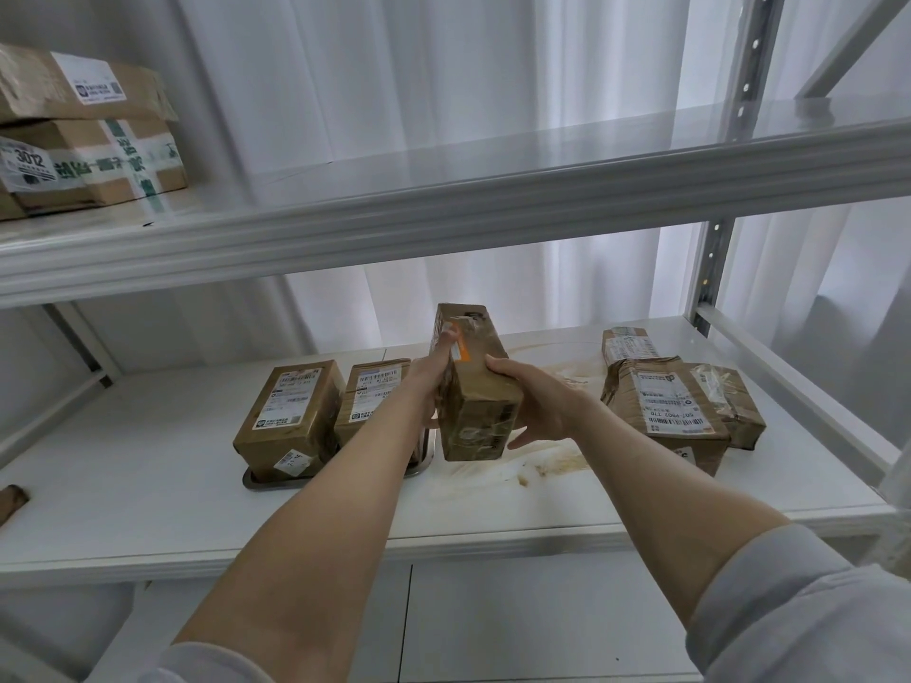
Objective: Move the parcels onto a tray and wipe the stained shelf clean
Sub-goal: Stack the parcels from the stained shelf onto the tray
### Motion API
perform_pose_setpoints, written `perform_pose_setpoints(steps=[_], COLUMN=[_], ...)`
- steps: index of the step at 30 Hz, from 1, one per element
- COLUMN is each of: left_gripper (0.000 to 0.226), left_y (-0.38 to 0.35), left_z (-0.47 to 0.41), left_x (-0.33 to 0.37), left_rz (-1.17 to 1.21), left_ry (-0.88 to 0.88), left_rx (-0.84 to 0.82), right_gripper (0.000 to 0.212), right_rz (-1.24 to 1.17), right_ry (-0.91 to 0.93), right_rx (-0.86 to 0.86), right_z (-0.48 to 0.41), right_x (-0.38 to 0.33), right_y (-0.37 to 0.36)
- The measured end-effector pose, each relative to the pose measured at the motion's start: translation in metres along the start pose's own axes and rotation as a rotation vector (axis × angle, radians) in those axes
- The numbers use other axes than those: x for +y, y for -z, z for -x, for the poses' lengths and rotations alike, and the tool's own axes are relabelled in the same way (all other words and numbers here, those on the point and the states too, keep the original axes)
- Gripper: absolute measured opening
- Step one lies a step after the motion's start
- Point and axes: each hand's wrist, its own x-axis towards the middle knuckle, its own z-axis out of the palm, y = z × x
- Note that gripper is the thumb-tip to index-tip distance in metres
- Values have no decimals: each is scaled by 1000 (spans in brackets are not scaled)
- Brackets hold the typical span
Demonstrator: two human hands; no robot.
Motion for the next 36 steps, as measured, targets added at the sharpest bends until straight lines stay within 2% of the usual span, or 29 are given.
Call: perform_pose_setpoints(steps=[7, 11, 18, 23, 27, 32, 36], left_gripper=[78, 70, 53, 40, 53, 80, 72], left_y=[5, 6, 1, 0, -6, -9, -8], left_z=[2, 1, -4, -3, 1, 2, 1], left_x=[-2, -4, -11, -11, -8, -9, -11], left_rz=[71, 108, 126, 56, 4, -87, -43], left_ry=[59, 59, -116, -232, -215, -117, -114], left_rx=[1, -44, -55, -7, -42, -83, -94], right_gripper=[83, 64, 94, 87, 109, 117, 126], right_rz=[-147, -135, 50, 123, 186, 331, 409], right_ry=[31, 51, 118, 204, 204, 219, 229], right_rx=[-41, 2, 155, 253, 376, 452, 470], right_z=[-8, -10, -15, -12, -19, -24, -25], right_x=[2, 3, 7, 6, 5, 7, 8], right_y=[4, 5, 5, 6, 1, -2, -3])
